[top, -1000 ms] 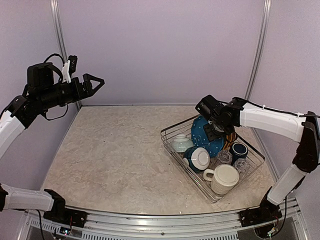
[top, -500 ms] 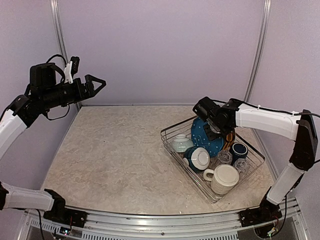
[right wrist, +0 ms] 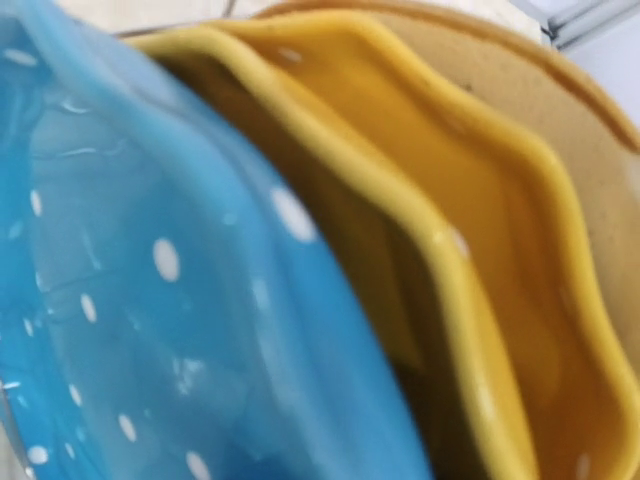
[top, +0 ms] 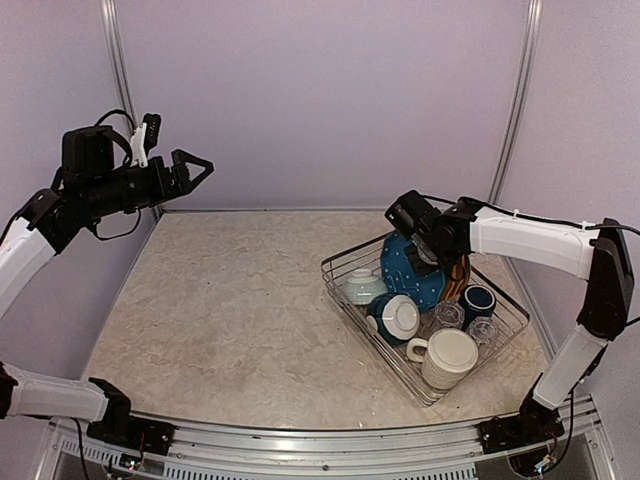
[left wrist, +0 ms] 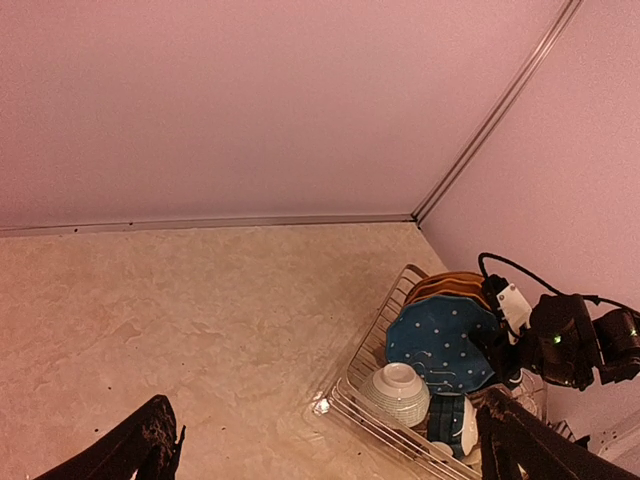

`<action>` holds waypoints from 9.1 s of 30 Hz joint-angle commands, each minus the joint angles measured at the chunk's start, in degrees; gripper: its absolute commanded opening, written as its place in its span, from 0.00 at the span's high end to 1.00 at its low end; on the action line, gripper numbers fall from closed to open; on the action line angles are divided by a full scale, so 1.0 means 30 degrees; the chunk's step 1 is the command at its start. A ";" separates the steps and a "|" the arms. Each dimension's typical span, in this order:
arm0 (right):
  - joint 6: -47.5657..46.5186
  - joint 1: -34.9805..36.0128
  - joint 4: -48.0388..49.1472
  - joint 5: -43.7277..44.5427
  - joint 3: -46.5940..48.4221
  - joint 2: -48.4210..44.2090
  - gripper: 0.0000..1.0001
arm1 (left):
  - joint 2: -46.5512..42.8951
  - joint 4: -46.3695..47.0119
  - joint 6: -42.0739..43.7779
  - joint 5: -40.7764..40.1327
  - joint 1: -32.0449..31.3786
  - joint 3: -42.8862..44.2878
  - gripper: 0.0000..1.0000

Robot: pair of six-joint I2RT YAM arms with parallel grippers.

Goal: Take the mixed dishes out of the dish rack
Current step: Grab the plate from the dish rack, then pass from the right arm to the left, then place the plate at the center of the board, then grab the plate from the dish rack.

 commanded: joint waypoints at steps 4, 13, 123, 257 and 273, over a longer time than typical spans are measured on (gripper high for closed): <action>-0.0259 -0.0023 0.1221 -0.1771 0.0212 0.0551 0.74 | 0.0548 -0.0202 -0.0160 0.0454 -0.0129 0.0551 0.01; -0.0550 0.0264 0.0738 -0.1486 0.1017 -0.0428 0.93 | 0.1271 -0.0510 -0.0408 0.0753 -0.0140 0.0814 0.01; 0.8341 -0.0871 1.6076 -1.8599 -0.4315 -0.4880 0.16 | 0.7778 0.1839 -0.6283 0.9623 -0.0931 0.0684 1.00; -0.2570 -0.2882 0.6096 -0.6286 -0.4921 -0.4003 0.69 | 0.2525 0.2342 -0.0490 0.1308 0.0079 0.0079 0.01; -0.3108 -0.2838 0.3760 -0.6796 -0.2335 -0.6066 1.00 | 0.3055 0.1841 -0.0960 0.1963 0.0271 0.0414 0.01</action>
